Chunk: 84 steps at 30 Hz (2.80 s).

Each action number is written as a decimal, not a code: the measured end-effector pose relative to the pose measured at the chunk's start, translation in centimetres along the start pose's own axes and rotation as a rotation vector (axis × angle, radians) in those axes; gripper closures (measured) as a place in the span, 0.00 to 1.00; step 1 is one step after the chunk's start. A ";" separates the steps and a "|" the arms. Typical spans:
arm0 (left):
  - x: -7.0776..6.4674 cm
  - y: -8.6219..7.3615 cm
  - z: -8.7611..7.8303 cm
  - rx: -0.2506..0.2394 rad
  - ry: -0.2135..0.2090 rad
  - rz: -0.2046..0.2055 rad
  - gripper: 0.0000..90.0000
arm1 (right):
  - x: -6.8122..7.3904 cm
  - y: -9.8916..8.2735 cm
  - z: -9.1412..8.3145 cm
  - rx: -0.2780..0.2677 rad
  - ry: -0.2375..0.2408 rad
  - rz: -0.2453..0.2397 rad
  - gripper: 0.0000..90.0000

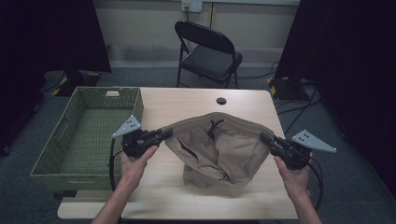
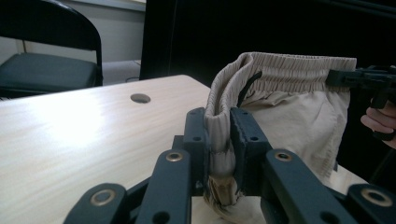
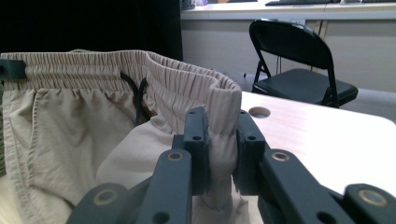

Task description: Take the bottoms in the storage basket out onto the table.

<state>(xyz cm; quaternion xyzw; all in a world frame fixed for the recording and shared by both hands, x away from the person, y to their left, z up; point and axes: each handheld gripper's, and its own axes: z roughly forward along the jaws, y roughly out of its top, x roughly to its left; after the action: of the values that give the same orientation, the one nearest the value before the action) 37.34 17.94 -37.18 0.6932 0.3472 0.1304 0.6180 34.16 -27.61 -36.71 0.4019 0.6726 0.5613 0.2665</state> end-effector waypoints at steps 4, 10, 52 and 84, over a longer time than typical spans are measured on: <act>0.2 1.0 0.0 -0.031 0.009 0.000 0.86 | 0.2 1.0 0.2 -0.021 -0.004 -0.005 0.87; 0.3 2.4 -0.2 -0.054 0.025 0.013 0.87 | 0.8 2.5 0.4 -0.046 -0.002 -0.031 0.87; 0.6 13.6 -7.0 -0.235 0.103 0.130 0.88 | 2.4 15.2 2.7 -0.192 0.025 -0.132 0.87; 8.2 9.1 2.4 0.013 0.229 0.017 0.61 | -6.7 8.1 15.9 0.151 -0.096 -0.030 0.60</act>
<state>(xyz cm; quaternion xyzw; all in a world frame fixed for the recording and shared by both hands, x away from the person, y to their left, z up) 47.72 21.42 -31.07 0.6806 0.4106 0.2116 0.5688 52.55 -24.26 -33.06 0.4370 0.7056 0.4850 0.2757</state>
